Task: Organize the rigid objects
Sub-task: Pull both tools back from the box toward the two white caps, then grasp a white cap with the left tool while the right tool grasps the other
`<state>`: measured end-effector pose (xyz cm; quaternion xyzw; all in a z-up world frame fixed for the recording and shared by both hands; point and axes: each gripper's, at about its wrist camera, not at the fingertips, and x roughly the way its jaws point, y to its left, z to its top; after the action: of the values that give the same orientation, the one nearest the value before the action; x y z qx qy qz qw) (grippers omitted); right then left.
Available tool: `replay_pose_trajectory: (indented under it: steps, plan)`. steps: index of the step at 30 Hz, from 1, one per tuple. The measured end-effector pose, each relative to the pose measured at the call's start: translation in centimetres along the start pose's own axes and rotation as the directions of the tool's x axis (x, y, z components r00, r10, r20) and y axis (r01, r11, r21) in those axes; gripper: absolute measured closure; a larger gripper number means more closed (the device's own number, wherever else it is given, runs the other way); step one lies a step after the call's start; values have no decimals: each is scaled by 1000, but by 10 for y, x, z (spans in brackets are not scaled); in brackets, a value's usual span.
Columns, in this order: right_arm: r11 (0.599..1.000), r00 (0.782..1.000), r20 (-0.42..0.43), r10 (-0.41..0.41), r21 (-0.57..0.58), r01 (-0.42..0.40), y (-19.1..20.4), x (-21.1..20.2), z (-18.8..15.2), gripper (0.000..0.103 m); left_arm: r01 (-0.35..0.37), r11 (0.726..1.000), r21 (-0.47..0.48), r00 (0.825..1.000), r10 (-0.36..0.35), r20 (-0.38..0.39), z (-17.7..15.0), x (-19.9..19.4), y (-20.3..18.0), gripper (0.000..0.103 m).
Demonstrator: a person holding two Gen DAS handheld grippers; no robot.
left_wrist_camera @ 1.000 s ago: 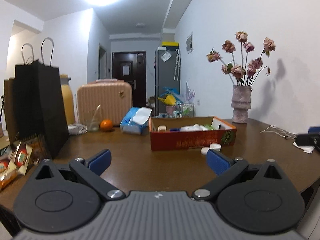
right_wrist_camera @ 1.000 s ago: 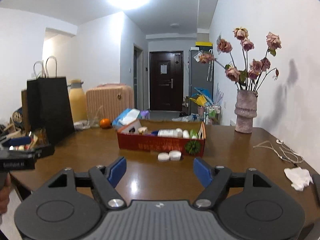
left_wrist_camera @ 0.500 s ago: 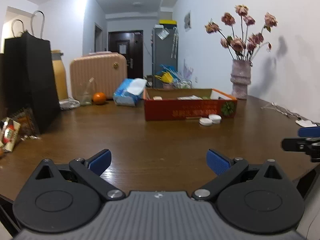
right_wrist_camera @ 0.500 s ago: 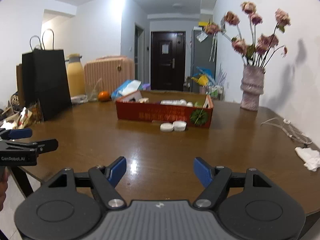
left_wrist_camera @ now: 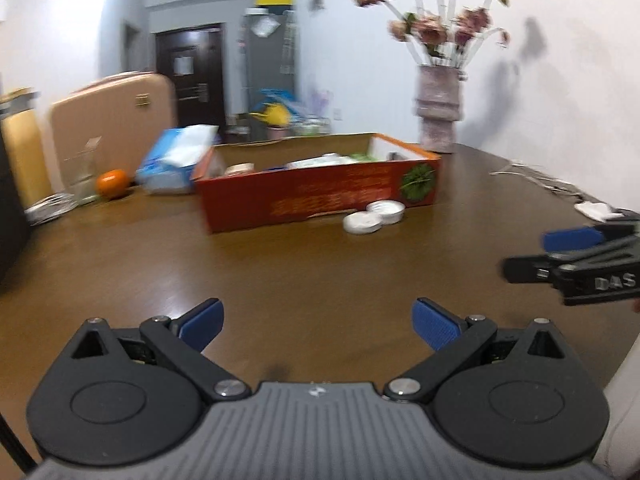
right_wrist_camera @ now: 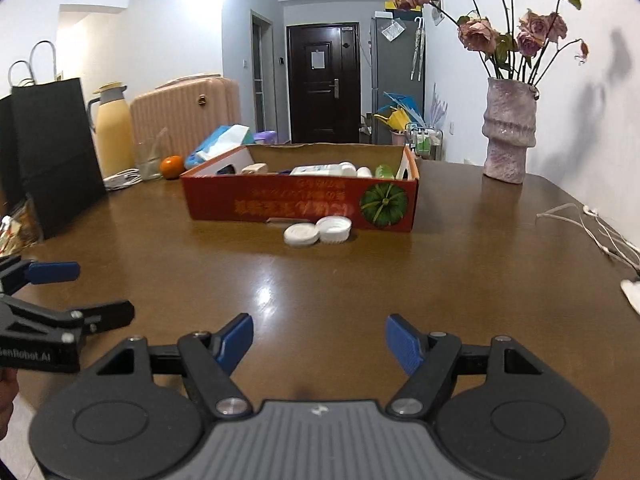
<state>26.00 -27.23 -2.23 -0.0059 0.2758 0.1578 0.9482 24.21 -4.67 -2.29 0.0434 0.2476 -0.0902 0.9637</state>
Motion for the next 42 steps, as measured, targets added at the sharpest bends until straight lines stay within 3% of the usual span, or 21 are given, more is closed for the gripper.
replay_pose_trajectory:
  steps: [5, 13, 20, 24, 26, 31, 38, 42]
  plan:
    - [999, 1000, 5, 11, -43, -11, -18, 39, 38, 32, 115, 993, 27, 991, -113, -73, 37, 60, -2, 12]
    - [996, 999, -23, 49, -78, -51, -34, 109, 81, 34, 191, 981, 28, 969, -183, -167, 75, 145, 4, 23]
    - [990, 985, -100, 141, -12, -143, -46, 160, 97, 44, 254, 967, 33, 948, -243, -204, 88, 189, 3, 37]
    - [990, 983, -124, 138, 13, -138, -50, 181, 101, 57, 286, 957, 40, 941, -273, -202, 92, 202, 0, 42]
    - [991, 981, -139, 135, 28, -133, -54, 190, 102, 69, 295, 955, 42, 938, -281, -205, 91, 206, 0, 49]
    - [988, 974, -169, 151, 41, -146, -57, 201, 99, 80, 302, 951, 60, 934, -283, -217, 86, 211, -1, 62]
    - [991, 973, -188, 133, 12, -133, -48, 209, 96, 96, 295, 951, 91, 938, -270, -217, 84, 206, -4, 63]
    - [990, 973, -186, 137, 46, -131, -51, 204, 96, 98, 264, 961, 78, 948, -243, -206, 85, 192, -1, 63]
